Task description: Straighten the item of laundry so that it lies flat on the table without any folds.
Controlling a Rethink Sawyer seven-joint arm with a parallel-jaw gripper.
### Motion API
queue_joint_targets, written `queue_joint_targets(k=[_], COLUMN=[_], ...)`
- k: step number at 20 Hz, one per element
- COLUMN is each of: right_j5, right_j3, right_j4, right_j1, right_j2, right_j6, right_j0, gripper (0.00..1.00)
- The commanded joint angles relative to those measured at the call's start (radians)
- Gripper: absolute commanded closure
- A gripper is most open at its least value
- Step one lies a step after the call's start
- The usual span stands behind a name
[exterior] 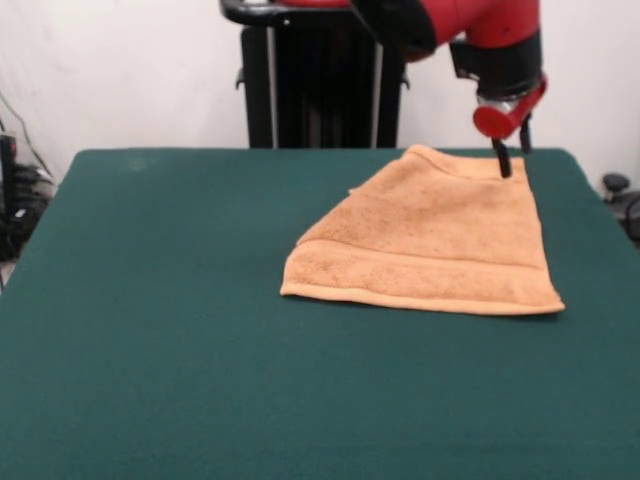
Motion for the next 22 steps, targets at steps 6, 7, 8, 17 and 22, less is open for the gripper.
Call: queue_joint_targets(k=[6,7,8,17,22], right_j5=[0.189,0.191,0.19,0.112,0.049], right_j3=[0.043,0.045,0.046,-0.002,-0.019], right_j4=[0.113,0.116,0.119,0.063,0.022], right_j1=[-0.066,-0.07,-0.08,-0.15,-0.197], right_j2=[0.156,0.16,0.162,0.095,0.061], right_j6=[0.007,0.008,0.009,0.046,0.067], right_j0=[-0.019,-0.023,-0.027,-0.02,0.006], gripper=[0.0,0.0,0.0,0.0,0.0])
